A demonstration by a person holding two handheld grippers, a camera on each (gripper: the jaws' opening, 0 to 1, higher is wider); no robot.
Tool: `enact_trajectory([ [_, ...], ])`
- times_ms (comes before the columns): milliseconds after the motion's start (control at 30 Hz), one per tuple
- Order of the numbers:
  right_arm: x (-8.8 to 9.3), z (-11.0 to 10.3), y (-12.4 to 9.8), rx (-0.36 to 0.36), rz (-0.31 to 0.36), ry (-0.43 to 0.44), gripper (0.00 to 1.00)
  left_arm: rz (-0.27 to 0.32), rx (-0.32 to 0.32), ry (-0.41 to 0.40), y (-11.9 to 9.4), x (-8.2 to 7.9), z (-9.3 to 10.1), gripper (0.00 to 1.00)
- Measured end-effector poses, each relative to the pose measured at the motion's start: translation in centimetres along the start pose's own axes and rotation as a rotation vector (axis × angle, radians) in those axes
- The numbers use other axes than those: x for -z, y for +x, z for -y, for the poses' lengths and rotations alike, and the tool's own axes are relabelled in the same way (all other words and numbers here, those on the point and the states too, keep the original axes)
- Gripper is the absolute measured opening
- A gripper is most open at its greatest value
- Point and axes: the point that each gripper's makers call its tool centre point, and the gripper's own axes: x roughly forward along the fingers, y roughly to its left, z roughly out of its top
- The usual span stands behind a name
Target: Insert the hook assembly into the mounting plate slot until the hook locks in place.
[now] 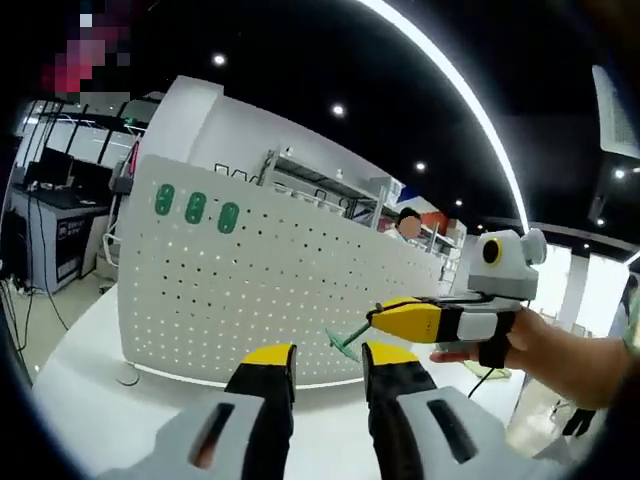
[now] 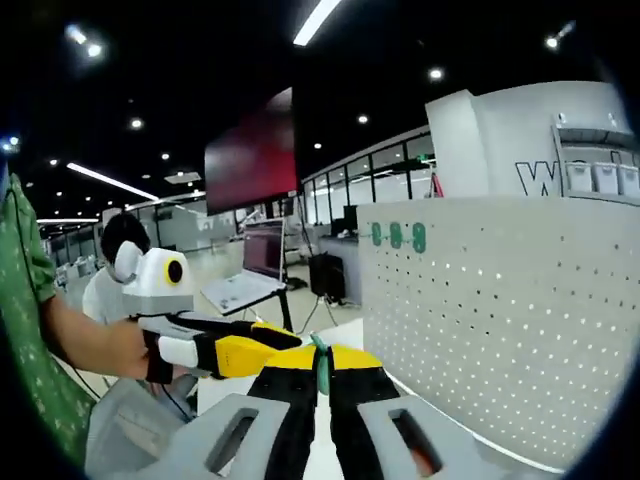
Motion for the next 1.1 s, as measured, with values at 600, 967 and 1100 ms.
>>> enact_trajectory([
  [600,-0.8,-0.3,0.0,0.054,0.132,0.123,0.01,0.055,0.019,-0.182,0.6,-0.5,0.2,0.10],
  [967,-0.2,-1.0,0.2,0.050,0.122,0.122,0.02,0.054,0.012,-0.169,0.4,-0.7,-0.1,0.04],
  [1100,0.2,-1.5,0.2,0.051,0.090,0.070,0.02,0.052,0.009,-0.156,0.3,-0.9,-0.2,0.04],
])
